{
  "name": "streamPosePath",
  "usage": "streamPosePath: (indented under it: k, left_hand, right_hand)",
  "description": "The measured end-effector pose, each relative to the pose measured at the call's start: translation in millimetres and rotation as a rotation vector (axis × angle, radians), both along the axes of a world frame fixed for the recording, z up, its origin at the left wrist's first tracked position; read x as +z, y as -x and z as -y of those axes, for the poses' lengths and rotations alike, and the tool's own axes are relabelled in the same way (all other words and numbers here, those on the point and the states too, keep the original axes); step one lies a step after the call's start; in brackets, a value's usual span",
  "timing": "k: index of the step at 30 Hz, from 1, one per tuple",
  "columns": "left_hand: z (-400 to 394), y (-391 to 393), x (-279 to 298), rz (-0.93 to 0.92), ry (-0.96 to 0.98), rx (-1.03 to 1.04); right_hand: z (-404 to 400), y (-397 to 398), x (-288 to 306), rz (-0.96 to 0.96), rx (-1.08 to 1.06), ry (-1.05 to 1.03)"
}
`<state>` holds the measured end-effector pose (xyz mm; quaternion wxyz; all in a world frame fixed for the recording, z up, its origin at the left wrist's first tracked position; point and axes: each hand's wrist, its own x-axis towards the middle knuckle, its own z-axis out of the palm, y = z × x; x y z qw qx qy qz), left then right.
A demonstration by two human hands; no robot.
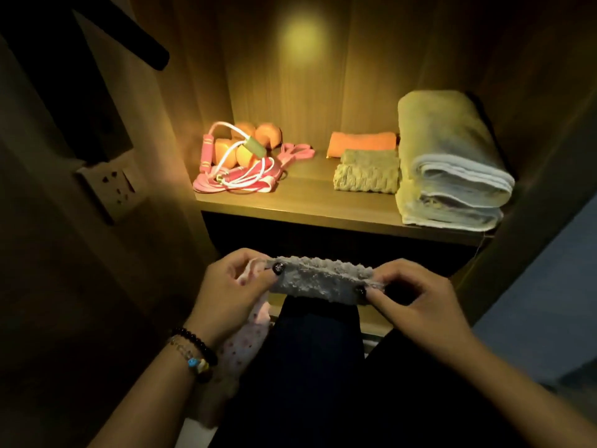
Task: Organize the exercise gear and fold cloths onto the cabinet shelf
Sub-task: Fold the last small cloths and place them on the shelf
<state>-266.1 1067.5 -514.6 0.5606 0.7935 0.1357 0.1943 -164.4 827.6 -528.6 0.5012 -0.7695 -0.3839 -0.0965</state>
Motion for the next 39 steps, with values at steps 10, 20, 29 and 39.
streamPosePath:
  k: [10, 20, 29, 39]
  left_hand:
    - [24, 34, -35, -0.001, 0.505, 0.153]
    - [24, 46, -46, -0.114, 0.333, 0.477]
    - [21, 49, -48, -0.101, 0.092, 0.415]
    - [17, 52, -44, -0.007, -0.253, 0.117]
  right_hand:
    - [-4, 42, -36, -0.149, 0.000, -0.105]
    - [-30, 53, -39, -0.113, -0.019, -0.047]
    - [-30, 52, -45, 0.112, 0.144, 0.270]
    - [-34, 53, -44, 0.324, 0.007, 0.413]
